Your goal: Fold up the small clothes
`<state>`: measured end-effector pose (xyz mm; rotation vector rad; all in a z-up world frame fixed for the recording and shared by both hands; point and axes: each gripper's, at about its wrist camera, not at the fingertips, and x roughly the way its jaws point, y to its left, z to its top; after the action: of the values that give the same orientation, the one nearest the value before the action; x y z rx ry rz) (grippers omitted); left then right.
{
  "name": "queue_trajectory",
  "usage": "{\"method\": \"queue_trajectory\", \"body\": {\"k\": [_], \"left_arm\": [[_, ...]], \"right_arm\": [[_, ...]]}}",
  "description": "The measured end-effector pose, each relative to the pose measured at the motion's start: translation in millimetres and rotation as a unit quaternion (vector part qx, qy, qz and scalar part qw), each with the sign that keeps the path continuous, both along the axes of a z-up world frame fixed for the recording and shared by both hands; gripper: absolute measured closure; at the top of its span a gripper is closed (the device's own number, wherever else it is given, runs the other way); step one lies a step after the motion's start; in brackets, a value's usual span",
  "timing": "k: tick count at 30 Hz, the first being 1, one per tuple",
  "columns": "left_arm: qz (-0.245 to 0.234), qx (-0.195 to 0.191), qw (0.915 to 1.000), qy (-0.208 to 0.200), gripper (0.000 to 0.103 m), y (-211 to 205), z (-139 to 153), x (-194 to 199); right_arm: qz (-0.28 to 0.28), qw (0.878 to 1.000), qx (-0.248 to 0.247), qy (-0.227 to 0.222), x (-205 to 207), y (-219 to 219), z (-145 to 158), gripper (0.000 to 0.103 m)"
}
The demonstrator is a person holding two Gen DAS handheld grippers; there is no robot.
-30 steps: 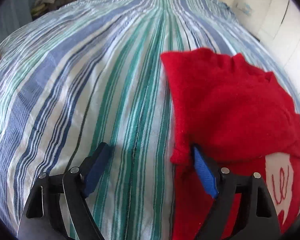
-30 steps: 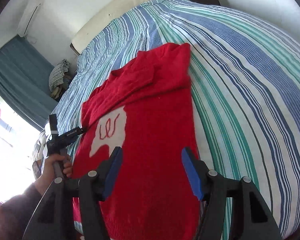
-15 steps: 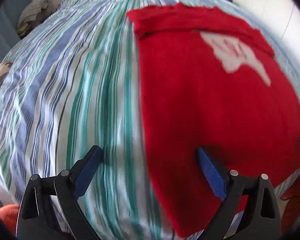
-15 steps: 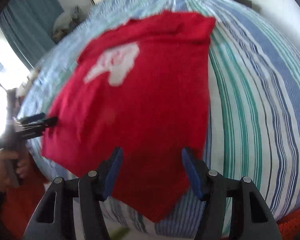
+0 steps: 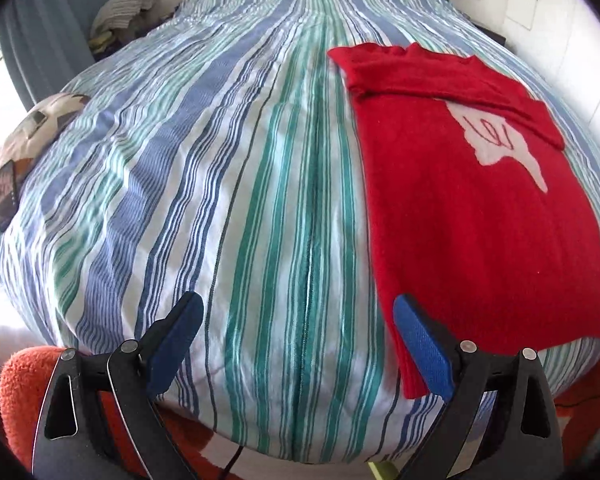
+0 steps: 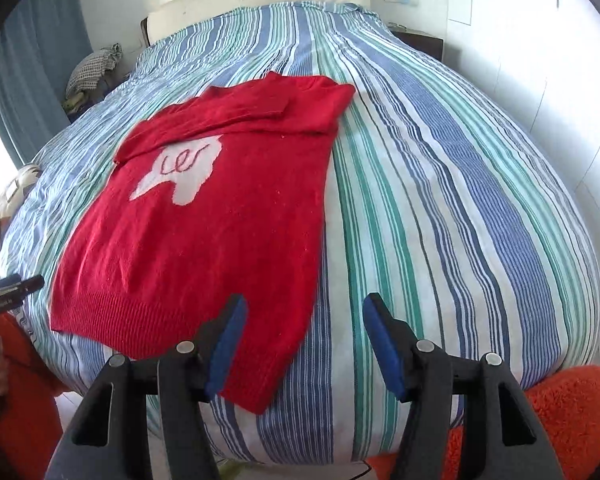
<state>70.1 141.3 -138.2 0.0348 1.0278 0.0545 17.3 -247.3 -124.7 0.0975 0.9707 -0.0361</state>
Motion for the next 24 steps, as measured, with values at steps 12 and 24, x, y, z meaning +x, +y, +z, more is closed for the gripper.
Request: {"method": "queue_trajectory", "body": {"k": [12,24], "left_arm": [[0.014,0.015,0.9997,-0.011,0.006,7,5,-12],[0.026,-0.058,0.998,-0.01,0.006,23,3,-13]], "right_arm": [[0.014,1.0,0.0,-0.002,1,9,0,0.043],[-0.009,1.0,0.027,0.001,4,-4,-2,0.042]]}}
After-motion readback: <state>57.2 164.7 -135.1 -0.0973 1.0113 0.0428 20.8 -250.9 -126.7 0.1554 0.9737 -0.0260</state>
